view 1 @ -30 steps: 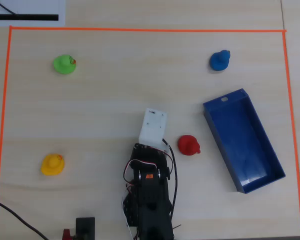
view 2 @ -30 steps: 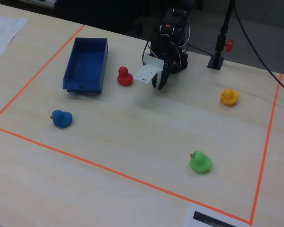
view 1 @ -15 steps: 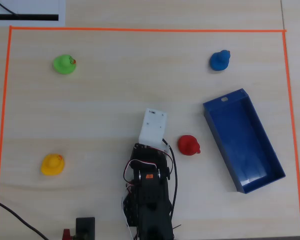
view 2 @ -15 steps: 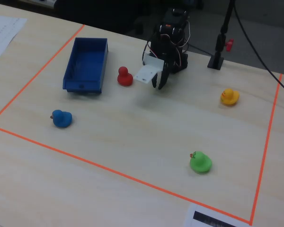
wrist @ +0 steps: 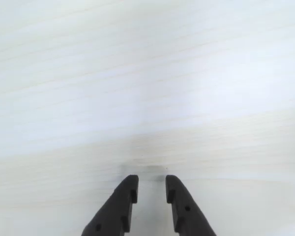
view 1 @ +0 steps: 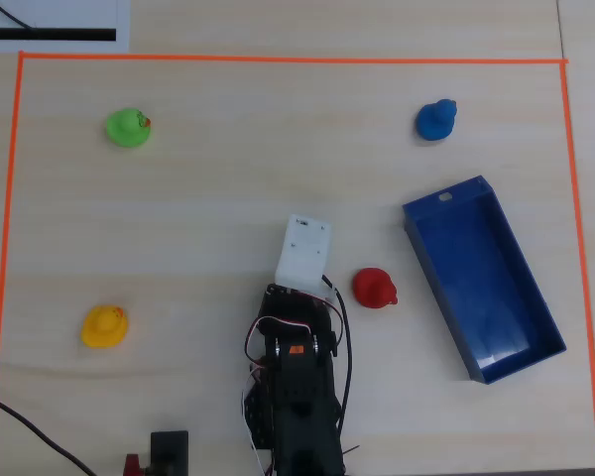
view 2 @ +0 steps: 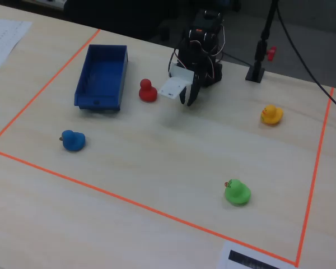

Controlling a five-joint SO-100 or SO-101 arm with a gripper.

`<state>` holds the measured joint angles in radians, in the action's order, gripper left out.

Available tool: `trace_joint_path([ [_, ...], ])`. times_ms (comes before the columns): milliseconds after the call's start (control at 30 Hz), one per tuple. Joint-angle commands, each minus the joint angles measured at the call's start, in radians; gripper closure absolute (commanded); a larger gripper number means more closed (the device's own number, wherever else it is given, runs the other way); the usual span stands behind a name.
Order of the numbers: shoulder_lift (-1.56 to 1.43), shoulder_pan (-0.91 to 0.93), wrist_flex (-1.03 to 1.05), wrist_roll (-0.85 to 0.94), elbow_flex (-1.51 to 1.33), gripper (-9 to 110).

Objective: Grasp yellow duck and put it into box.

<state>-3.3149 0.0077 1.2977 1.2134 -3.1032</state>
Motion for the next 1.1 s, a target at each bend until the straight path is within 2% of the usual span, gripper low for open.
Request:
trace_joint_path([
  [0,0.003,-0.008,0.008,-0.002,-0.008,96],
  [267,0.003,-0.008,0.008,0.006,-0.008,90],
  [367,0.003,-0.009,0.008,0.006,-0.008,101],
  [467,0.003,-0.009,0.006,0.029,-0.008,100],
  [500,0.003,-0.011,0.008,0.043,-0.008,97],
  [533,0.003,-0.011,0.009,0.049,-0.006,88],
  [567,0.003,-0.003,0.015,0.046,0.005,72],
  [633,0.003,0.015,0.051,0.067,0.066,58],
  [733,0.11,0.02,0.12,0.087,0.284,52],
  [933,0.581,-0.011,0.367,0.081,0.928,40],
  [1067,0.744,-0.164,0.451,-0.026,1.057,37],
])
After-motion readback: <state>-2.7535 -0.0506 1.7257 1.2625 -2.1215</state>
